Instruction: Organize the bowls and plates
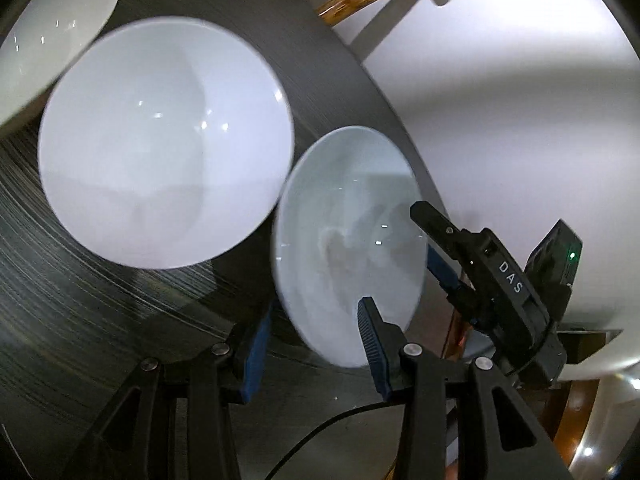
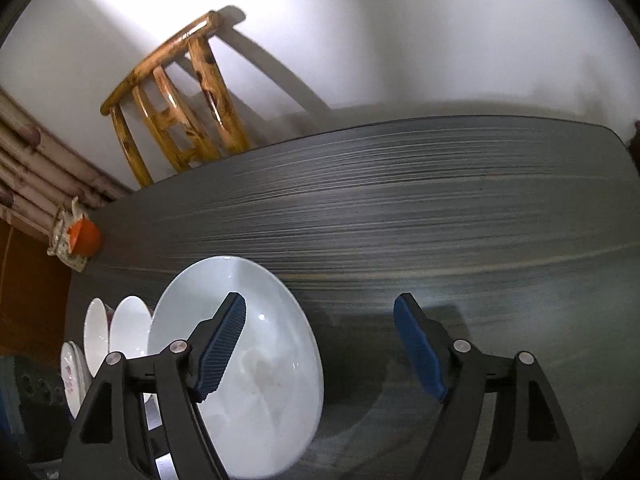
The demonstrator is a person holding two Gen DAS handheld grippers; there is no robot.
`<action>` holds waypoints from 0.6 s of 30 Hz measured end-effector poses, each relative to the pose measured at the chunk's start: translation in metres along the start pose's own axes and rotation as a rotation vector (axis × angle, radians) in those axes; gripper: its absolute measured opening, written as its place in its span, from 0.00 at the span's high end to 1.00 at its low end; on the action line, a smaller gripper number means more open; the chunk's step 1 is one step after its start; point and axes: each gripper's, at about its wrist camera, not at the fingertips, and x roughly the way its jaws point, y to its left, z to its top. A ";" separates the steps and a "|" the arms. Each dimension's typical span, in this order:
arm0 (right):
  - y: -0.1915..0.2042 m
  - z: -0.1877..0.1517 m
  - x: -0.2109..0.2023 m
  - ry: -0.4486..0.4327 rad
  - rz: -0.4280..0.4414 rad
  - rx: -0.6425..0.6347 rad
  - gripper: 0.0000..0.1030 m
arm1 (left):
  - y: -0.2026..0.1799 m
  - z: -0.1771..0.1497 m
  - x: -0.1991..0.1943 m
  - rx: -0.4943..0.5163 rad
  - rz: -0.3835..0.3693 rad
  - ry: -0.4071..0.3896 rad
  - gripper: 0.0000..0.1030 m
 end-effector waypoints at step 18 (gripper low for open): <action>0.005 -0.028 0.006 0.080 0.060 -0.081 0.91 | 0.006 -0.026 0.010 0.181 0.059 0.088 0.79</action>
